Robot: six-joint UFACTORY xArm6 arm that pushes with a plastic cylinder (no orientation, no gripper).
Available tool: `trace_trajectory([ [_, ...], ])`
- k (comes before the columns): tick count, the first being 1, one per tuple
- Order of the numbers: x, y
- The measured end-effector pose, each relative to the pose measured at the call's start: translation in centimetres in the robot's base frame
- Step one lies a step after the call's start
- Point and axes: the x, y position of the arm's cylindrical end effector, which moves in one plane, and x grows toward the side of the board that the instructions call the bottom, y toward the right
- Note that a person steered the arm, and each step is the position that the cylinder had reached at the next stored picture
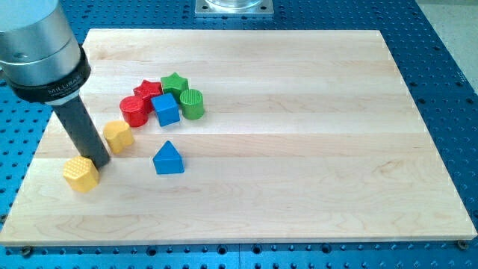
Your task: Move the yellow heart into the group of blocks
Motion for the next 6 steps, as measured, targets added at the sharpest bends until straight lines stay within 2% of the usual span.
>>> trace_trajectory([
  [1, -2.1, 1.2],
  [2, -3.1, 5.0],
  [3, -1.9, 4.8],
  [5, 0.3, -8.9],
  [6, 6.1, -7.6],
])
